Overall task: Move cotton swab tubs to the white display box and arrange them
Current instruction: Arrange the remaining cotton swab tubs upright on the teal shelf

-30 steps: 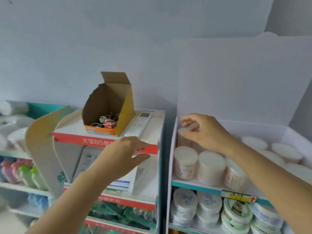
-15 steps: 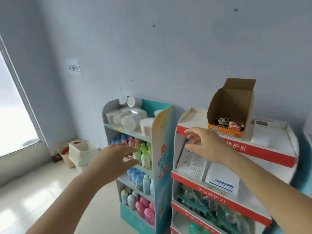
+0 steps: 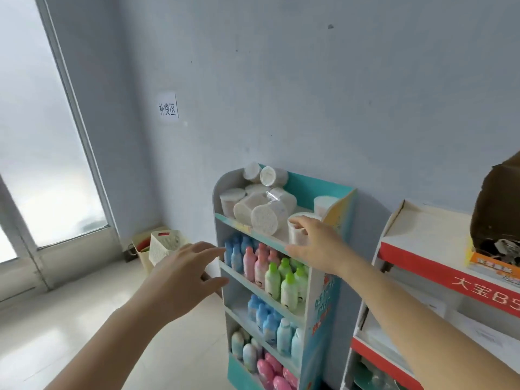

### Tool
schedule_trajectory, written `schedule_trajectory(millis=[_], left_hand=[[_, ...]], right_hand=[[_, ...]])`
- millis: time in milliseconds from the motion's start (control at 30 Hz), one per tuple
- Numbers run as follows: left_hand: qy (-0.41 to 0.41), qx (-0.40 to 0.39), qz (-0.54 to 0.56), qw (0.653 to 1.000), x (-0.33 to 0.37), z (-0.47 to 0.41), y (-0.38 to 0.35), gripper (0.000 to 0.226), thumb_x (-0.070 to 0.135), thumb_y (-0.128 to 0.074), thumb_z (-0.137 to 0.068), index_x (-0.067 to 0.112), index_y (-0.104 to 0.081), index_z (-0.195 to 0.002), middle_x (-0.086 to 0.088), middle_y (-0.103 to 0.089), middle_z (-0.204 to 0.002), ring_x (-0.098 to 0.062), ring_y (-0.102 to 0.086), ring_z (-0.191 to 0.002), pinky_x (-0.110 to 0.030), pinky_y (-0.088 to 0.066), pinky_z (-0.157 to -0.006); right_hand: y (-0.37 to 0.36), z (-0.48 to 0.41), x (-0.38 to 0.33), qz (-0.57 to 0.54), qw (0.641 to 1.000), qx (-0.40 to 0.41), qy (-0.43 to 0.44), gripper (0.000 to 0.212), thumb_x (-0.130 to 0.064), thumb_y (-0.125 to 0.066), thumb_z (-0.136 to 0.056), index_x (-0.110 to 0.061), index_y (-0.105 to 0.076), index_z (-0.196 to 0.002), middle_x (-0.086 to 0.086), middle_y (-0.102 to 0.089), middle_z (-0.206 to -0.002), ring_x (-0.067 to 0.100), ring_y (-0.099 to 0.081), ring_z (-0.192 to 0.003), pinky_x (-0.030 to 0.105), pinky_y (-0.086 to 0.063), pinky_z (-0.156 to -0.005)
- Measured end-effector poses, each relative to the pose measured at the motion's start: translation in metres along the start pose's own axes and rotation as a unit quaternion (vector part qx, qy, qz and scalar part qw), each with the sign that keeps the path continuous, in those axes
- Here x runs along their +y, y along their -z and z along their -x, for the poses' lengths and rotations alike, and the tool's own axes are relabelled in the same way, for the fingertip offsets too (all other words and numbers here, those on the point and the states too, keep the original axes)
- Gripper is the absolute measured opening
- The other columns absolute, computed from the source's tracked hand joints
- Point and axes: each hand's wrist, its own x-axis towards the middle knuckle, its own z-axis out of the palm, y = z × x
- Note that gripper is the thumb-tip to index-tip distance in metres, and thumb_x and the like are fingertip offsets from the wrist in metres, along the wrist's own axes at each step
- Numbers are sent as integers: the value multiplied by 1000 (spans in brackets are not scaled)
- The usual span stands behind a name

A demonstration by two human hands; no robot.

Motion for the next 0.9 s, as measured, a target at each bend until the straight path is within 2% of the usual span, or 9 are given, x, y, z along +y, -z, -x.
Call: schedule_trajectory(millis=[67,133,200,333,467,600,733,833,900], left_hand=[[-7,-9,-7,1000,-13,-31,-9,57,53,-53,-86,37,-38,-139,18,-44,-140,-5,-40,-126,-23,-39,-98],[-12,-19,-16,1000,-27,-65,-18,57,54,-52,-86,39,-36,-140,19,-42,-140,-4,-40,-126,-22,-38,-98],[-13,-31,-25,999,-40,-98,-23,57,54,-51,-87,39,-36,-140,19,-42,-141,-5,-40,-126,-21,-37,-98],[-21,-40,-34,998,-65,-155,-34,55,52,-52,-88,38,-38,-139,18,-44,-140,-6,-41,-126,-23,-39,-97],[-22,-46,-16,999,-90,-198,-52,55,51,-54,-87,37,-38,-139,17,-44,-140,-8,-43,-126,-25,-40,-99],[-51,-61,-3,997,-109,-239,-75,56,49,-57,-86,37,-40,-138,16,-45,-140,-8,-45,-124,-25,-42,-95],[-118,-61,17,991,-122,-286,-97,56,48,-58,-86,36,-41,-138,17,-46,-138,-6,-46,-121,-23,-42,-92],[-198,-75,29,977,-127,-317,-112,55,47,-56,-87,35,-39,-139,16,-45,-138,-6,-44,-121,-22,-41,-93],[-246,-81,42,965,-132,-334,-121,55,45,-57,-87,33,-41,-138,15,-44,-138,-7,-43,-122,-23,-42,-93]], right_hand=[[-12,-36,9,26,999,14,21,65,-31,-67,-85,-22,-36,-141,-1,-44,-142,17,-44,-126,25,-38,-96],[-26,-75,17,128,988,53,63,62,-25,-63,-86,-22,-35,-141,0,-41,-144,19,-41,-128,28,-37,-102],[-41,-114,24,218,970,58,93,61,-13,-60,-85,-20,-35,-141,3,-38,-145,23,-38,-129,34,-35,-107],[-67,-180,32,310,945,-9,104,76,-8,-62,-81,-22,-24,-145,7,-26,-150,28,-24,-138,43,-26,-111],[-89,-215,44,391,912,-75,102,85,-5,-56,-85,-24,-6,-151,10,-10,-157,34,-5,-145,53,-13,-114],[-107,-231,52,437,885,-110,117,74,-7,-55,-84,-26,-18,-145,9,-16,-152,37,-16,-139,51,-24,-107],[-115,-239,51,498,852,-124,108,60,-10,-55,-84,-22,-29,-137,11,-25,-143,35,-27,-129,52,-26,-102],[-117,-237,54,526,834,-124,109,63,-13,-54,-87,-23,-22,-141,12,-20,-142,38,-26,-129,53,-30,-103],[-115,-236,52,552,815,-134,110,70,-16,-52,-90,-27,-11,-145,9,-11,-149,39,-22,-132,54,-28,-106]])
